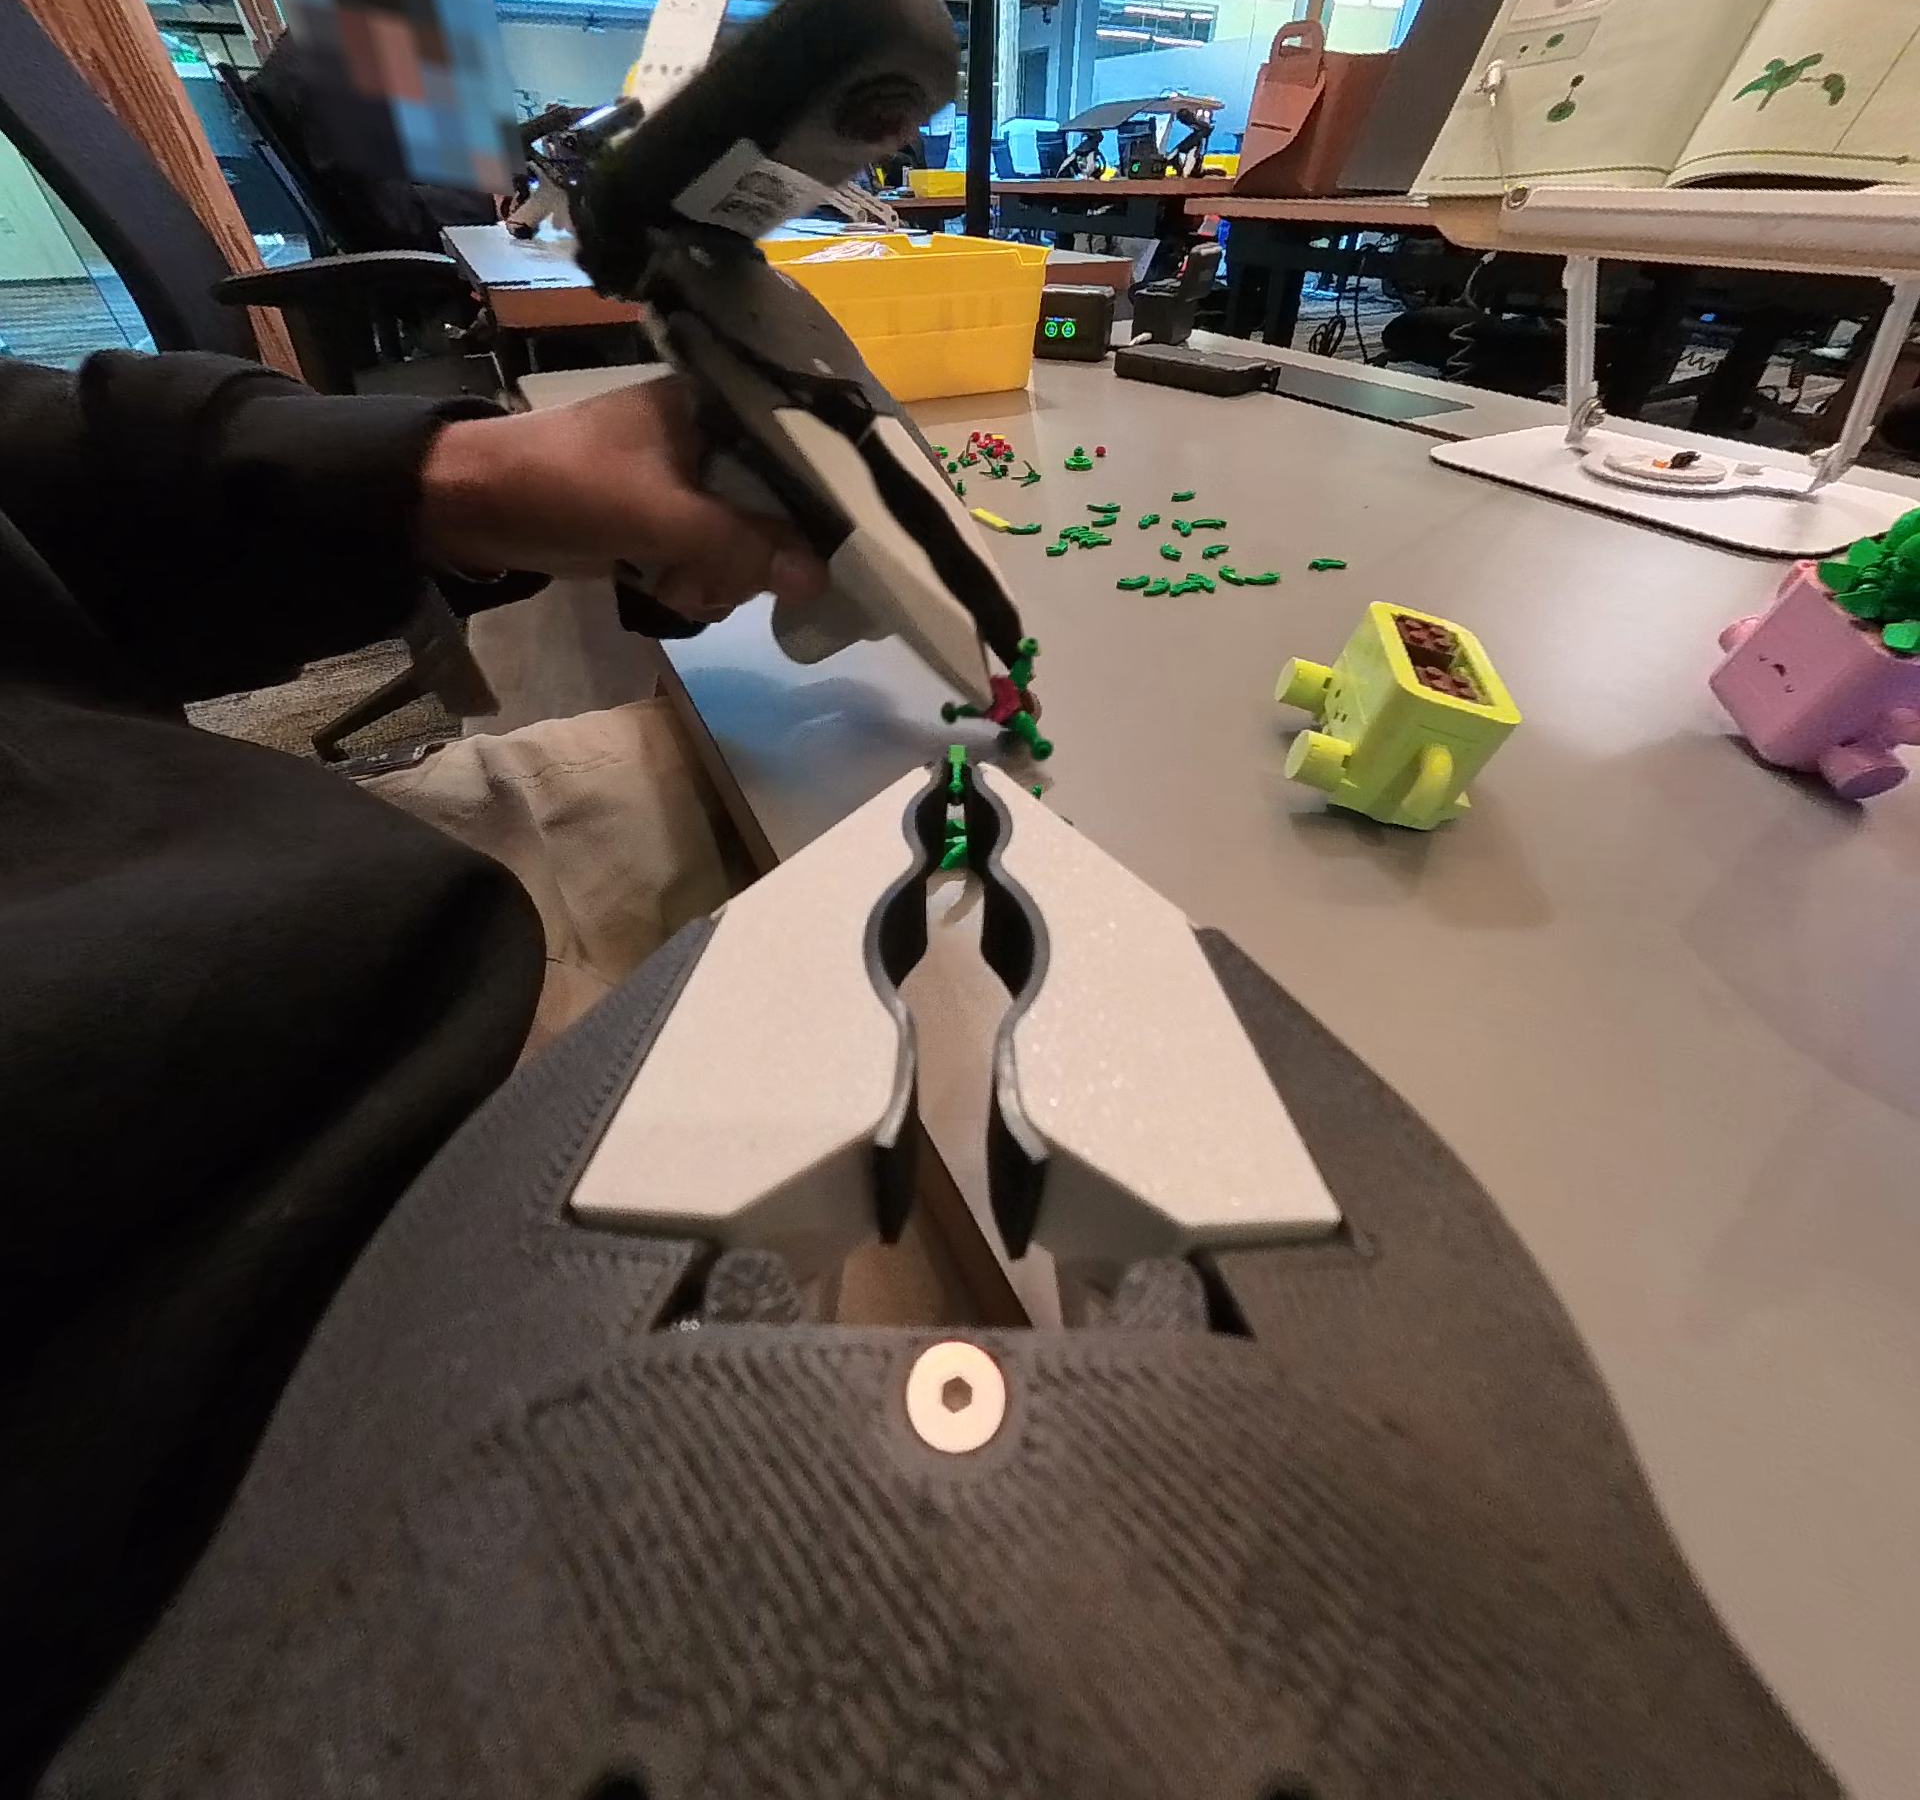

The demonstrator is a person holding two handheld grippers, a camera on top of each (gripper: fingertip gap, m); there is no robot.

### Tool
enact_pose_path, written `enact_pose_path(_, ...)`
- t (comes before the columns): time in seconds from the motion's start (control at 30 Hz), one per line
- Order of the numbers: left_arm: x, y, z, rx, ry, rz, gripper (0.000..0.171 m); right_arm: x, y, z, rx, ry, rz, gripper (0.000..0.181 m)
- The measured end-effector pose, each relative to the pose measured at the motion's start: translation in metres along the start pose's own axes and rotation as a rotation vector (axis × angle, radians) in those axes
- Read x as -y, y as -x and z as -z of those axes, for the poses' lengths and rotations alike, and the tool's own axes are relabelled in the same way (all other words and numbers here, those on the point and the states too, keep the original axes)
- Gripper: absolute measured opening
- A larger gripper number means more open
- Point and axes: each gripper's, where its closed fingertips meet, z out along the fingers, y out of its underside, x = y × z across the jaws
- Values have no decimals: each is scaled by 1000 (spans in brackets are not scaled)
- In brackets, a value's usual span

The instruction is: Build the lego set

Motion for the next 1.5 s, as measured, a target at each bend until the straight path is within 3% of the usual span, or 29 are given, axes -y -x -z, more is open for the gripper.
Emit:
enact_pose_path(0.17, 12, 20, 11, -182, -114, 327, 25, 1, -1, 1, -2, -4, -1, 1)
enact_pose_path(0.3, 17, 39, 22, -236, -192, 454, 21, 0, -2, 1, -2, -5, -7, 1)
enact_pose_path(0.87, 20, 42, 25, -105, -192, 312, 33, -1, -4, 1, -6, -7, -15, 1)
enact_pose_path(1.0, 7, 54, 16, 8, -77, 259, 27, 0, -3, 0, -2, -9, -15, 1)
enact_pose_path(1.17, 4, 55, 4, 0, -15, 293, 29, 0, -2, 0, -5, -4, -3, 1)
enact_pose_path(1.3, 0, 60, -1, 52, 41, 230, 17, 0, -3, 1, -5, -7, -6, 1)
enact_pose_path(1.5, -9, 53, 6, 63, 64, 165, 17, 0, -3, 1, -6, -7, -5, 1)
